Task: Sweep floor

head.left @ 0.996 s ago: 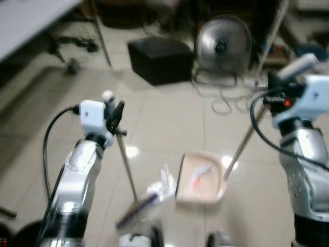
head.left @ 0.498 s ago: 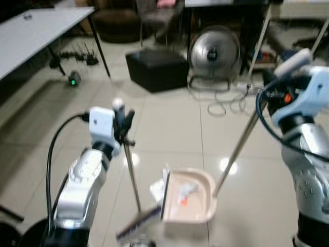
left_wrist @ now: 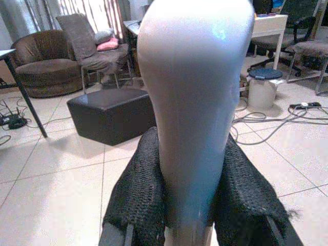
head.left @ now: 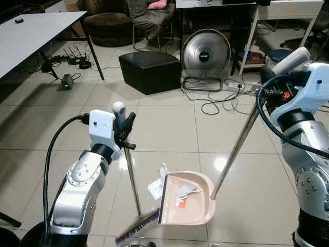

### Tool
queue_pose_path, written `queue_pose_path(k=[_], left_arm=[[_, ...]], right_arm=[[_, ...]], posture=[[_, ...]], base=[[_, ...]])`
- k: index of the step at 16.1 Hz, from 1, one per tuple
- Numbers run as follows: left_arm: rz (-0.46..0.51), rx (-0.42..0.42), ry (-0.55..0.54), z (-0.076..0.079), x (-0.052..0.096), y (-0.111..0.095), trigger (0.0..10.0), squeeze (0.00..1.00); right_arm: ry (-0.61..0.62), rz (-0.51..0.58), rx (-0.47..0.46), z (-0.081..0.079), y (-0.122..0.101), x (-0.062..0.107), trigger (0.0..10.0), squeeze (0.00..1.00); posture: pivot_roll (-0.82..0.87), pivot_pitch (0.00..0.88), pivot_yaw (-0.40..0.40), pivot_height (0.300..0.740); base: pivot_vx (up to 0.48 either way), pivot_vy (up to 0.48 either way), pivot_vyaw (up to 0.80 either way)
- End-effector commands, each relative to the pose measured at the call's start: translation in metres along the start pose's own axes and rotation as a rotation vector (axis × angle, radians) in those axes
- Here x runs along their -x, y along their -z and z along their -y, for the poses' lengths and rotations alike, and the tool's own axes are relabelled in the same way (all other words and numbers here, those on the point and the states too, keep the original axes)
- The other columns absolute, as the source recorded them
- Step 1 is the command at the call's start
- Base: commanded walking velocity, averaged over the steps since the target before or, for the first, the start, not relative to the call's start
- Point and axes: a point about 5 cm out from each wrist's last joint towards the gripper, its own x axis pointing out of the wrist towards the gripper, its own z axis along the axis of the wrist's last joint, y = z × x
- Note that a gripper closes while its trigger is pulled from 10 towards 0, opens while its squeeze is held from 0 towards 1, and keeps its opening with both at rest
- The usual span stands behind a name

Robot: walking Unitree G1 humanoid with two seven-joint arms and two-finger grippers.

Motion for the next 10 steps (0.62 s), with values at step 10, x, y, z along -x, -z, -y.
queue_pose_path(k=[10], left_arm=[[0.004,-0.014,0.013,0.0013,0.0042,-0.0062,10.0,0.00]], right_arm=[[-0.037,0.068,-0.004,-0.0073,-0.0182,-0.0008,10.0,0.00]], posture=[[-0.05,0.010,0.081,0.740]], base=[[-0.265,0.000,0.00]])
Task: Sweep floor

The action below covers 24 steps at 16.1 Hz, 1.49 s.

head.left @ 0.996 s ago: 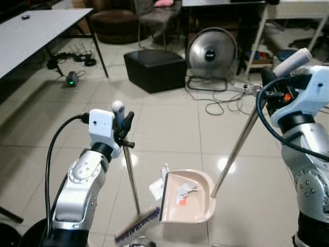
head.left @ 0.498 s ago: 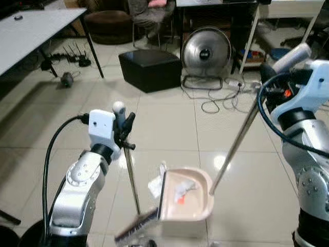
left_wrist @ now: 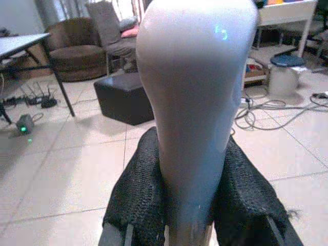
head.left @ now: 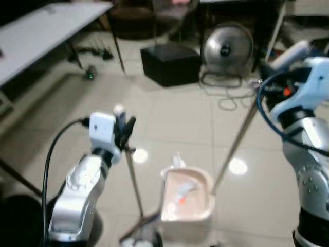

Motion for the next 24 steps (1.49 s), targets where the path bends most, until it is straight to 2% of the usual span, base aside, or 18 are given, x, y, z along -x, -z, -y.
queue_pose_path(k=[1,12,16,20,24], left_arm=[[0.028,-0.021,0.006,-0.002,-0.001,-0.010,10.0,0.00],[0.020,-0.020,0.005,-0.002,0.001,-0.009,10.0,0.00],[0.011,-0.005,-0.038,-0.006,0.002,-0.006,10.0,0.00],[0.019,-0.033,-0.090,-0.013,0.006,-0.006,10.0,0.00],[0.020,-0.043,-0.105,-0.017,0.009,-0.006,10.0,0.00]], right_arm=[[-0.013,0.057,0.002,-0.004,-0.013,-0.001,10.0,0.00],[-0.025,0.130,-0.061,-0.003,-0.036,-0.008,10.0,0.00],[-0.025,0.142,-0.074,-0.002,-0.041,-0.010,10.0,0.00],[-0.024,0.165,-0.092,-0.002,-0.047,-0.016,10.0,0.00],[-0.002,0.185,-0.158,0.001,-0.049,-0.020,10.0,0.00]], posture=[[-0.05,0.009,0.082,0.740],[-0.04,0.010,0.079,0.740],[-0.04,0.010,0.074,0.740],[-0.01,0.010,0.064,0.740],[-0.01,0.010,0.058,0.740]], base=[[-0.274,0.000,0.00],[-0.268,0.000,0.00],[0.000,0.000,0.00],[0.000,0.000,0.80],[0.000,0.000,0.80]])
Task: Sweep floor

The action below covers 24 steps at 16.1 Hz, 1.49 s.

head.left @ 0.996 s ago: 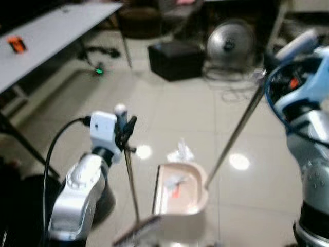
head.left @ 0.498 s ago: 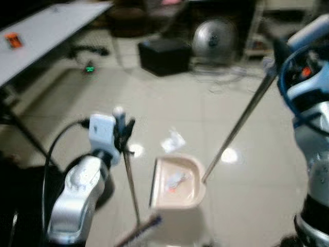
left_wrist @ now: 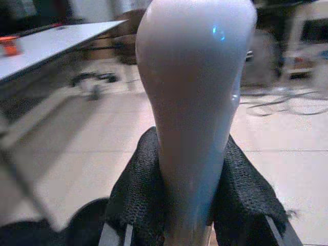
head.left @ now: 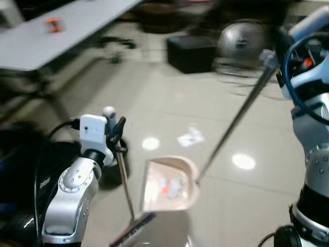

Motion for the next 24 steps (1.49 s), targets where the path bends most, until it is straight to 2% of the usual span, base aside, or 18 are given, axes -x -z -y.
queue_pose_path(k=[1,5,8,14,18,24], left_arm=[[0.049,-0.029,-0.012,-0.002,0.003,-0.009,10.0,0.00],[0.045,-0.030,-0.008,-0.002,0.008,-0.007,10.0,0.00],[0.055,-0.031,-0.027,-0.003,0.007,-0.006,10.0,0.00],[0.058,-0.030,-0.050,0.002,0.010,-0.001,10.0,0.00],[0.061,-0.036,-0.050,0.001,0.009,-0.001,10.0,0.00],[0.058,-0.037,-0.048,0.000,0.010,0.001,10.0,0.00]], right_arm=[[0.000,0.048,-0.024,0.000,-0.008,-0.003,10.0,0.00],[-0.024,0.054,-0.024,-0.005,-0.010,-0.009,10.0,0.00],[-0.046,0.048,0.035,-0.006,-0.012,-0.013,10.0,0.00],[-0.074,0.039,0.061,-0.007,-0.011,-0.020,10.0,0.00],[-0.077,0.042,0.058,-0.008,-0.010,-0.020,10.0,0.00],[-0.052,0.058,-0.001,-0.005,-0.009,-0.017,10.0,0.00]], posture=[[0.00,0.009,0.057,0.740],[0.00,0.006,0.051,0.740],[-0.01,0.005,0.032,0.740],[0.00,0.000,0.007,0.740],[-0.01,0.000,0.012,0.740],[-0.01,0.000,0.017,0.740]], base=[[0.000,0.000,0.80],[0.000,0.000,0.80],[0.303,0.000,0.00],[0.381,0.000,0.00],[0.417,0.000,0.00],[0.420,0.000,0.00]])
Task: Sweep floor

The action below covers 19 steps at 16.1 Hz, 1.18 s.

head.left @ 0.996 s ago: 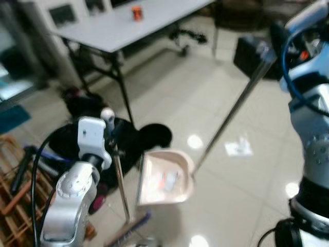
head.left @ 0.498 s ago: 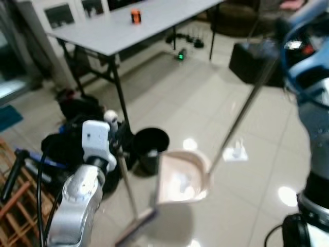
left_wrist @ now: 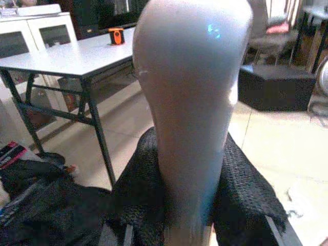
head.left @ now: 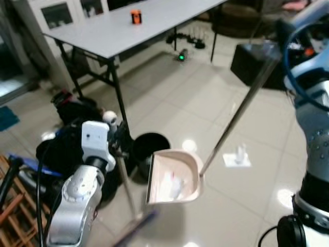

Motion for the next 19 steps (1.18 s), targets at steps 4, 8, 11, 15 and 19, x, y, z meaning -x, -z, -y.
queue_pose_path(k=[4,8,11,15,19], left_arm=[[0.023,-0.044,-0.025,-0.0087,0.0006,-0.0055,10.0,0.00],[0.020,-0.044,-0.021,-0.0091,-0.0003,-0.0046,10.0,0.00],[0.021,-0.043,-0.019,-0.0082,-0.0008,-0.0047,10.0,0.00],[0.022,-0.044,-0.017,-0.0080,-0.0002,-0.0043,10.0,0.00],[0.020,-0.046,-0.018,-0.0082,0.0005,-0.0038,10.0,0.00]], right_arm=[[-0.021,0.051,-0.061,-0.0075,-0.0056,-0.0002,10.0,0.00],[-0.019,0.054,-0.060,-0.0072,-0.0056,-0.0007,10.0,0.00],[-0.031,0.046,-0.038,-0.0085,-0.0053,-0.0012,10.0,0.00],[-0.034,0.044,-0.022,-0.0093,-0.0050,-0.0009,10.0,0.00],[-0.019,0.052,-0.052,-0.0070,-0.0047,-0.0007,10.0,0.00]], posture=[[0.00,0.000,0.023,0.740],[0.00,0.000,0.025,0.740],[0.00,0.000,0.024,0.740],[0.00,0.000,0.024,0.740],[0.00,0.000,0.024,0.740]], base=[[0.422,0.000,0.00],[0.420,0.000,0.00],[0.420,0.000,0.00],[0.424,0.000,0.10],[0.420,0.000,0.00]])
